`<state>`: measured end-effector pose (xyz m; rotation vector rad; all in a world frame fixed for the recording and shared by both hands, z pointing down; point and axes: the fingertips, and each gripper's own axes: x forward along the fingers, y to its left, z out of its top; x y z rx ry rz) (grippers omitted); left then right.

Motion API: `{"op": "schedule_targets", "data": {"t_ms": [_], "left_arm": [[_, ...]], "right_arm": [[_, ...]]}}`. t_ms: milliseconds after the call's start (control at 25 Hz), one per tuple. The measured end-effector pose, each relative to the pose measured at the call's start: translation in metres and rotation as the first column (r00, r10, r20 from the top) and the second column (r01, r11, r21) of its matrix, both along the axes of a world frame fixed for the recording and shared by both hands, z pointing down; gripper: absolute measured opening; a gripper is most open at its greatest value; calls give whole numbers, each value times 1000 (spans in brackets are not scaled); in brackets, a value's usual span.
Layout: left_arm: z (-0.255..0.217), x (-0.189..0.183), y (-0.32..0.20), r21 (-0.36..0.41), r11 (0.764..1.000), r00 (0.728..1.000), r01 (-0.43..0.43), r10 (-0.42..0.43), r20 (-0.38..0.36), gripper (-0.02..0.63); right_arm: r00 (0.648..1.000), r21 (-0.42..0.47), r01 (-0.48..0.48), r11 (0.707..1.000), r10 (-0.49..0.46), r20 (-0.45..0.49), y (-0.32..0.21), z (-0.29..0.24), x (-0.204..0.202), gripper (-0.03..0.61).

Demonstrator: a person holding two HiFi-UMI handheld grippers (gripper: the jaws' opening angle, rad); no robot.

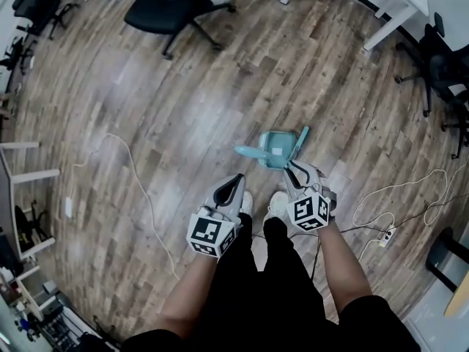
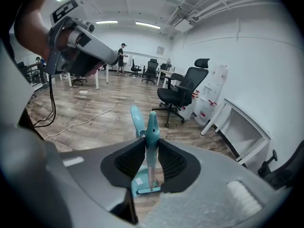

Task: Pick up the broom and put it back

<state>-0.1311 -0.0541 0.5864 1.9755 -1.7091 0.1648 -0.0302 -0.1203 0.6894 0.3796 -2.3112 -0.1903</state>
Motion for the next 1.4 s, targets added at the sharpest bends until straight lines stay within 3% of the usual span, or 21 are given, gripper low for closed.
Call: {"op": "schedule_targets", "data": {"t_ms": [1120, 1400], "left_arm": [[7, -17, 14, 3, 999, 999, 41, -41, -18, 20], [12, -15, 15, -22, 999, 999, 43, -43, -14, 20]], "right_arm": [[999, -2, 35, 999, -35, 3, 2, 12, -40, 95], [999, -22, 36, 999, -36, 19, 9, 11, -32, 161]]}}
